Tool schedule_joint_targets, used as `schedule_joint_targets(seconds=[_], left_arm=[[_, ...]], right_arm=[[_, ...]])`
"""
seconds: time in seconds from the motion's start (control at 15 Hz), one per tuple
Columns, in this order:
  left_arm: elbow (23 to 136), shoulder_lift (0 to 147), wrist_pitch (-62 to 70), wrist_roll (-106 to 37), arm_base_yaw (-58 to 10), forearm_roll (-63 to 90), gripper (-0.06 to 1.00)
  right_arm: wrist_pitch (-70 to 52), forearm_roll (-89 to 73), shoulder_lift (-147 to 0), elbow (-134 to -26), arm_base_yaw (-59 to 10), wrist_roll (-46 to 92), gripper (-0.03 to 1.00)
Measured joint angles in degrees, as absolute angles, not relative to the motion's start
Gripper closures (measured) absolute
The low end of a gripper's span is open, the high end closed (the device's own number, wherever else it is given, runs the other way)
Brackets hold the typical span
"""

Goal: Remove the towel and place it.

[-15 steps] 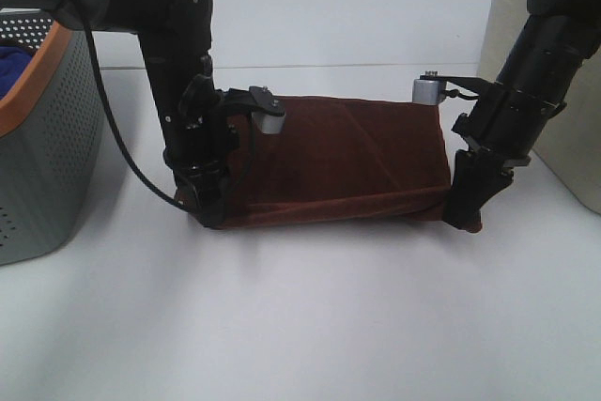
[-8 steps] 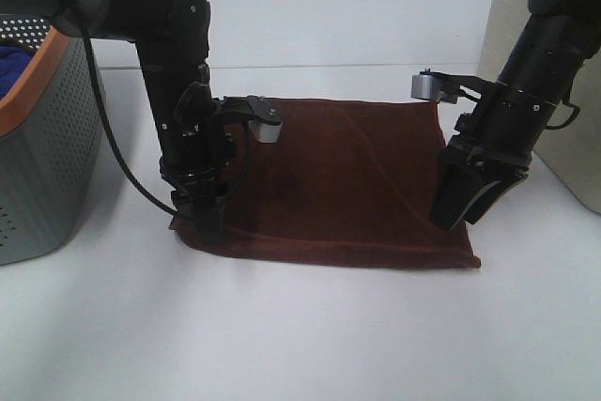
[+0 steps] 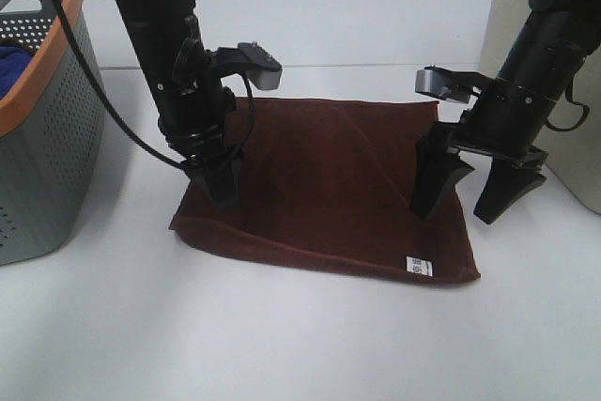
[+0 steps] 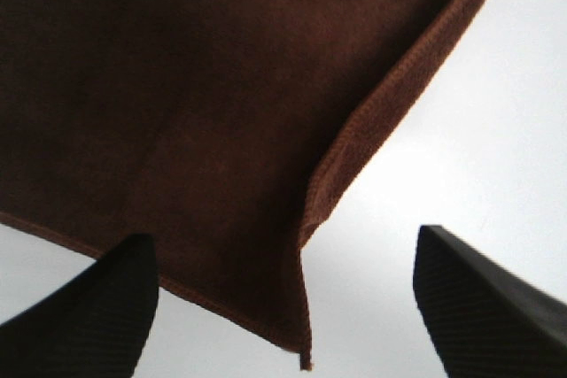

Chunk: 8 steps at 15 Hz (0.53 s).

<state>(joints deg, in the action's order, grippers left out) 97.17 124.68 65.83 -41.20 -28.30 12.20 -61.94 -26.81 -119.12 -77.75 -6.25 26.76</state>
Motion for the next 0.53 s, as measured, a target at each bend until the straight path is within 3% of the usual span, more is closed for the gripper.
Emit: schedule_joint_targets(seconds=[0.2,0.4,0.53], left_arm=[[97.17,122.21,64.52,-38.67,-28.30,11.34,0.16],[97.17,118.20,62.17,-32.72,-28.30,10.66,-0.01],[97.17,115.45,61.08,-30.14,-28.30,9.97,-0.04]], right_arm=[[-61.99,-26.64,-115.45,-80.27,-6.25,23.84,0.00],[-61.99,-26.76,-109.09,-83.88,-6.25,20.57,0.00],[-61.99,-26.59,-104.51,-87.03,-6.25,20.28,0.00]])
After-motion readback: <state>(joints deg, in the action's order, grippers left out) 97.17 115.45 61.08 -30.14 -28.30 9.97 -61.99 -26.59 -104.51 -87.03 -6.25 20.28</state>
